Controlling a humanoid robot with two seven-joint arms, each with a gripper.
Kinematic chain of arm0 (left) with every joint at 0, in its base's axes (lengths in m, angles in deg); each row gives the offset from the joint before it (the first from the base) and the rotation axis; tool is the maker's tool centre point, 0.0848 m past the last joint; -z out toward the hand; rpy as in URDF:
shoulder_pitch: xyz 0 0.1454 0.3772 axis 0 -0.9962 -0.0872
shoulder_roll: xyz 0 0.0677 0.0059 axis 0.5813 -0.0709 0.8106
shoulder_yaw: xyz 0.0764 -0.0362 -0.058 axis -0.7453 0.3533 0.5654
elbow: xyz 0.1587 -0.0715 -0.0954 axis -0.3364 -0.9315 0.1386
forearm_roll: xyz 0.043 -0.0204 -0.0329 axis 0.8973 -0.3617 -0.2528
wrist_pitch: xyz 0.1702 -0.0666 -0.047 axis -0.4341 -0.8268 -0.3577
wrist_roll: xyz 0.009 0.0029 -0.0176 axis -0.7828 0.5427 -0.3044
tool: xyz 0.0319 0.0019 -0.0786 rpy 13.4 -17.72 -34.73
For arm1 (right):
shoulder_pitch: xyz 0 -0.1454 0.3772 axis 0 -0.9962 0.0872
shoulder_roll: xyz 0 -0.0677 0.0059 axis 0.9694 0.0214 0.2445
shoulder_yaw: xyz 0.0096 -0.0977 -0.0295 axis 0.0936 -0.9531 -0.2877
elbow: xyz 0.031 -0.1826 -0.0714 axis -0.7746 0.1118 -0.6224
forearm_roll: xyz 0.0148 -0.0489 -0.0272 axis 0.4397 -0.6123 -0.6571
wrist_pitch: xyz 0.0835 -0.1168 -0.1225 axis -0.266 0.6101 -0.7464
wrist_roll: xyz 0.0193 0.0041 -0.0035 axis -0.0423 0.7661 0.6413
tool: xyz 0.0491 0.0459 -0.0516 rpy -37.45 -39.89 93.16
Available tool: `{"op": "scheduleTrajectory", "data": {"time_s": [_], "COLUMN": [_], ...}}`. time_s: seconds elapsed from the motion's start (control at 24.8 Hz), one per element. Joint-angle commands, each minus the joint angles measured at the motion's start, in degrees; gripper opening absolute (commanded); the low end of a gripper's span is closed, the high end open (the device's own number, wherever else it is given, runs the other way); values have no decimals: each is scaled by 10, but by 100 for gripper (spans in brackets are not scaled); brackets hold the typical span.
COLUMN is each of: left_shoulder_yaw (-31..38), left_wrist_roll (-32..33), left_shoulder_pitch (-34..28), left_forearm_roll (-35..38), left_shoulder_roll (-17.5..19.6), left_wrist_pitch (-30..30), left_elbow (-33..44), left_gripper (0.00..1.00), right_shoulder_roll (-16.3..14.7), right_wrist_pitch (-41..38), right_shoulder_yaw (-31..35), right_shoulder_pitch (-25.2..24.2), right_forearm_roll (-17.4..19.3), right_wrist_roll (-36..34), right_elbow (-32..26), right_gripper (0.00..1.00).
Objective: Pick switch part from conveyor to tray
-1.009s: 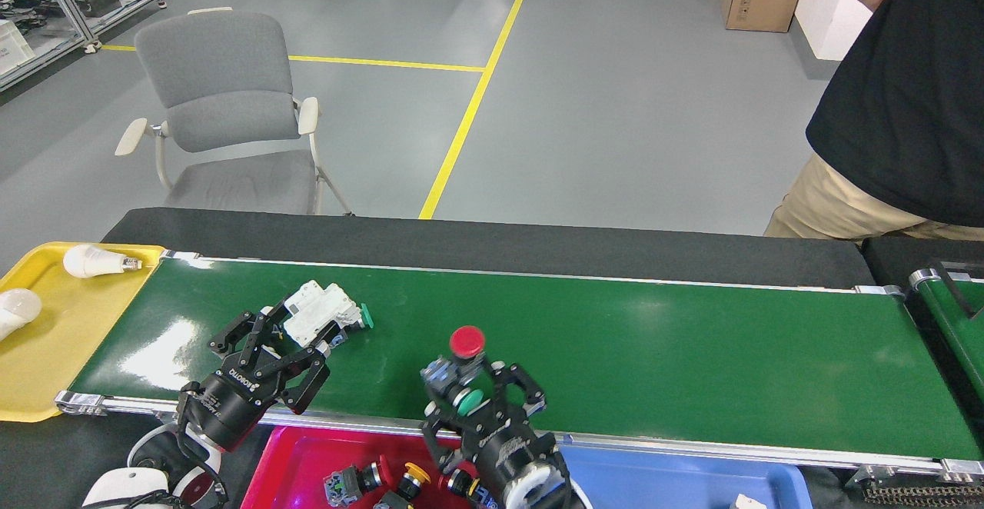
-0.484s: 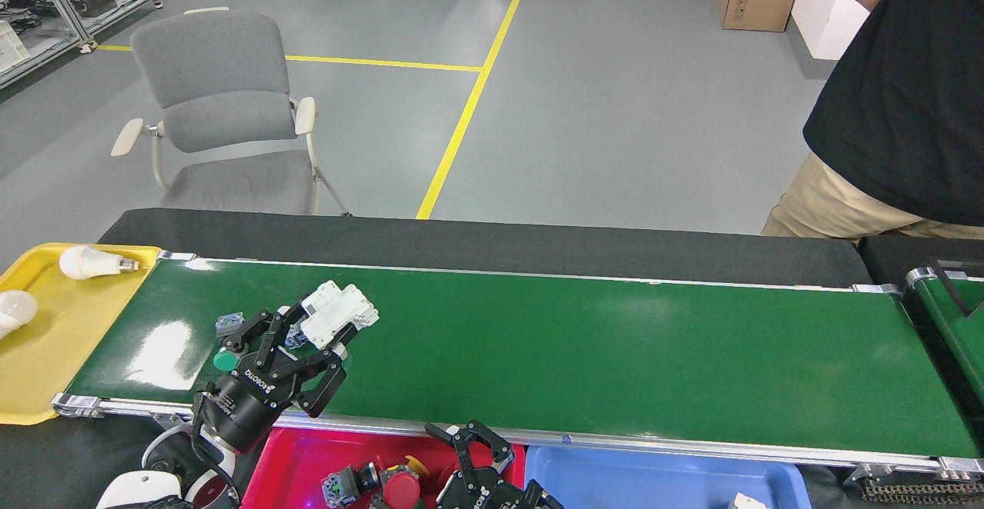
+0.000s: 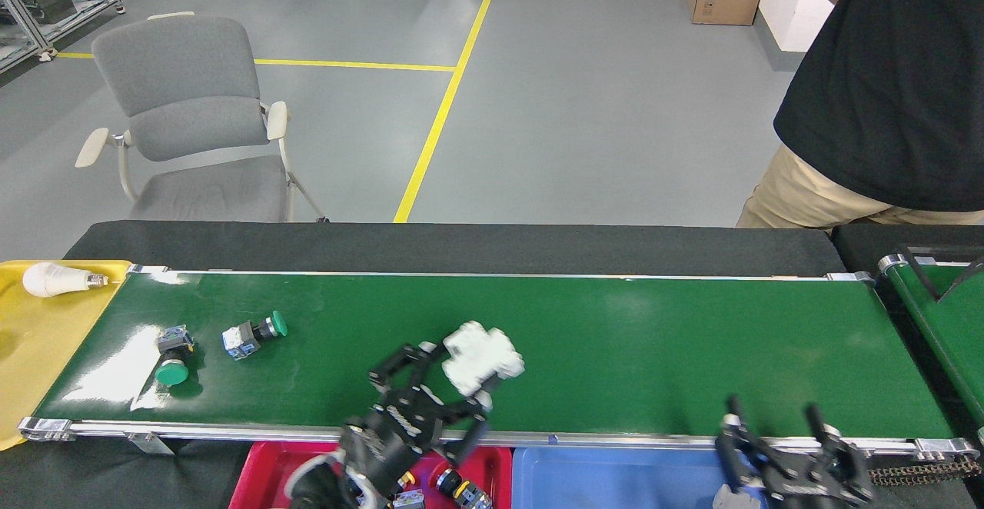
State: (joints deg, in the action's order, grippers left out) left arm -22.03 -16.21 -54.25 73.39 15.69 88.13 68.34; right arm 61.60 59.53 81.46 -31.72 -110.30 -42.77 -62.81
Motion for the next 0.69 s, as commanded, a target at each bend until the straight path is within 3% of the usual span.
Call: {"op": "scheduleTrajectory", "data": {"time_s": [0.0, 0.04, 0.08, 0.28, 0.44, 0.57, 0.65], "left_shoulder_yaw": [-46, -62, -67, -71, -50, 56, 163], "left_wrist_roll": [2, 4, 4, 3, -2, -4, -9], "left_shoulder_pitch": [-9, -11, -12, -30, -50, -74, -76], "left_forearm_roll": [7, 7, 7, 2, 3, 2, -10], "left_shoulder_roll": [-1, 1, 1, 2, 6, 28, 45], "left_wrist_pitch": [-53, -87, -109, -134, -143, -181, -187], "left_elbow": [12, 12, 11, 14, 58, 88, 84], "left_gripper": [55, 88, 100, 100, 100, 100, 100], "right_shoulder_roll": [-7, -8, -10, -23, -28, -27, -24], "right_wrist_pitch": [-35, -36, -36, -38, -80, -99, -98], "right_shoulder_yaw": [16, 18, 18, 15, 14, 14, 14], "right_shoulder_pitch": [1, 1, 1, 2, 3, 6, 8], "right_forearm_roll": [11, 11, 11, 11, 11, 11, 11], "right_wrist_roll": [-5, -4, -4, -2, 4, 9, 9], "right_elbow": [0, 2, 3, 2, 2, 2, 0], "right_gripper": [100, 100, 100, 100, 100, 100, 100]}}
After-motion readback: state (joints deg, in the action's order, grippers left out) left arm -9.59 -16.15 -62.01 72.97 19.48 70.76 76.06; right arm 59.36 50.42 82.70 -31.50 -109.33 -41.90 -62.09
